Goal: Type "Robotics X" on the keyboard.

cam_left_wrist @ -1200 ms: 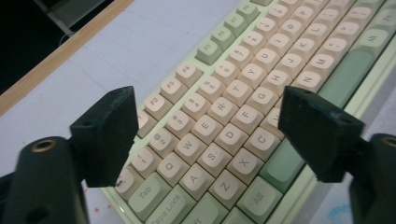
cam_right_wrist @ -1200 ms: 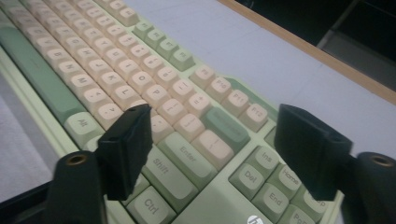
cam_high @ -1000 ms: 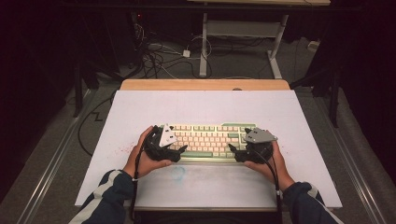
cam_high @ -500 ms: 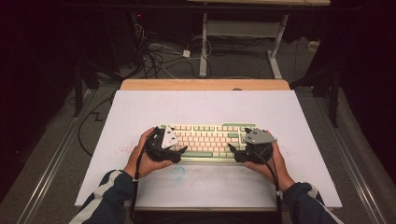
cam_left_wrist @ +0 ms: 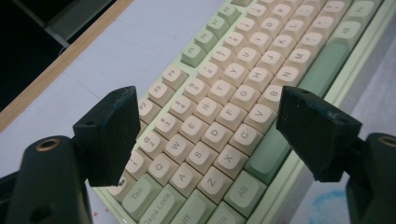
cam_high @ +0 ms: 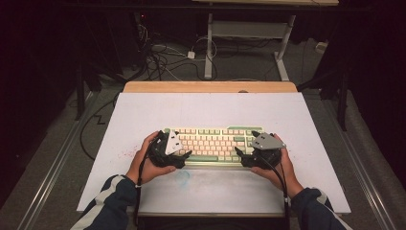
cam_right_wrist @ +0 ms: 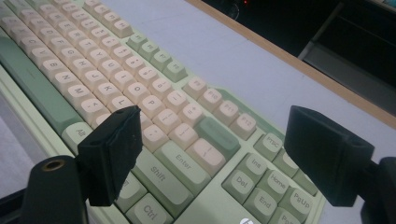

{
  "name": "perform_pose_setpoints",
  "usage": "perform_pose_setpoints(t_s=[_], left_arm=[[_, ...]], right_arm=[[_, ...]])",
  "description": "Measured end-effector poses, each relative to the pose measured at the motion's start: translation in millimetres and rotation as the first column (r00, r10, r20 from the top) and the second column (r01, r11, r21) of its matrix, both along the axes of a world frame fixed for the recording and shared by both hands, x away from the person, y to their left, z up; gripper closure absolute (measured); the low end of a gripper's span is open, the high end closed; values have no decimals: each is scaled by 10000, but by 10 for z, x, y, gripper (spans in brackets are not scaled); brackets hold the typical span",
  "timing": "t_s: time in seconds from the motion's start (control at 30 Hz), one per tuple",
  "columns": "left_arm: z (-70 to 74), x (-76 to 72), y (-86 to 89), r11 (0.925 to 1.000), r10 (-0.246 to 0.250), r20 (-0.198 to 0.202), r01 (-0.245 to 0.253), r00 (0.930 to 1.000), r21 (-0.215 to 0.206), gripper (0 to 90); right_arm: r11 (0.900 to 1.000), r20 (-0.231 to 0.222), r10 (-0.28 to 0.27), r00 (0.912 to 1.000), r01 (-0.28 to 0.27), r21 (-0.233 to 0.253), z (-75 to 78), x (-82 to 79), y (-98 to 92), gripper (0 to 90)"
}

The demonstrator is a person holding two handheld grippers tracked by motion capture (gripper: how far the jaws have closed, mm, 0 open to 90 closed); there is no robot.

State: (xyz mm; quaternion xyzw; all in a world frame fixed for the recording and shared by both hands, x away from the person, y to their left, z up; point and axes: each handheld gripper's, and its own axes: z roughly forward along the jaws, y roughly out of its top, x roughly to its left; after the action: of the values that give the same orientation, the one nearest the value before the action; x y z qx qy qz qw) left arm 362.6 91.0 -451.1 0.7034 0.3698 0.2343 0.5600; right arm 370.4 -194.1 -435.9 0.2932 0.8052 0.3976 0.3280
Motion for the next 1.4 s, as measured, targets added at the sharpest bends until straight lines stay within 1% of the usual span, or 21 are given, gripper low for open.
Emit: perform_pose_setpoints(t_s=[0.13,0.27,0.37,0.4,0.47,0.57,0.67,0.8,0.93,1.07,1.17,1.23,1.33,1.4], left_arm=[[19,-36,-17,9998,-156,148,158,9998,-106,197],[33,-54,-22,9995,-167,160,172,9997,-277,187],[26,-59,-28,9998,-56,292,62,9996,-202,176],[28,-63,-26,9997,-75,268,80,9996,-211,175],[29,-76,-24,9997,-70,363,78,9993,-228,175],[42,-93,-19,9993,-8,488,26,9988,-370,175],[68,-101,-6,9981,60,456,-32,9989,-621,176],[68,-115,8,9982,137,469,-108,9988,-597,176],[57,-136,29,9988,207,554,-182,9982,-457,175],[68,-165,53,9984,247,576,-217,9980,-524,175],[68,-185,69,9985,262,614,-231,9978,-505,175],[65,-195,85,9988,269,612,-243,9978,-417,175],[72,-207,103,9985,310,606,-282,9977,-471,175],[74,-219,113,9988,311,622,-287,9976,-388,175]], right_arm=[[10000,60,51,10000,-52,30,19,-20,0,222],[10000,73,22,10000,-22,88,28,-33,-1,221],[9999,117,30,9999,-31,99,35,-44,-5,220],[9999,117,24,9999,-25,99,38,-49,-5,219],[9999,143,32,9999,-34,113,44,-60,-6,219],[9999,169,52,9998,-54,139,54,-78,-6,218],[9999,177,66,9998,-68,134,59,-91,-8,218],[9999,219,89,9997,-91,99,64,-106,-9,218],[10000,216,73,9997,-74,18,68,-122,-13,219],[9999,217,107,9997,-108,10,72,-147,-20,219],[9999,248,102,9996,-101,-14,82,-173,-28,219],[10000,268,86,9996,-85,-15,90,-190,-37,218],[10000,274,42,9996,-40,-78,99,-214,-57,219],[9999,288,33,9996,-29,-123,108,-232,-69,218]])
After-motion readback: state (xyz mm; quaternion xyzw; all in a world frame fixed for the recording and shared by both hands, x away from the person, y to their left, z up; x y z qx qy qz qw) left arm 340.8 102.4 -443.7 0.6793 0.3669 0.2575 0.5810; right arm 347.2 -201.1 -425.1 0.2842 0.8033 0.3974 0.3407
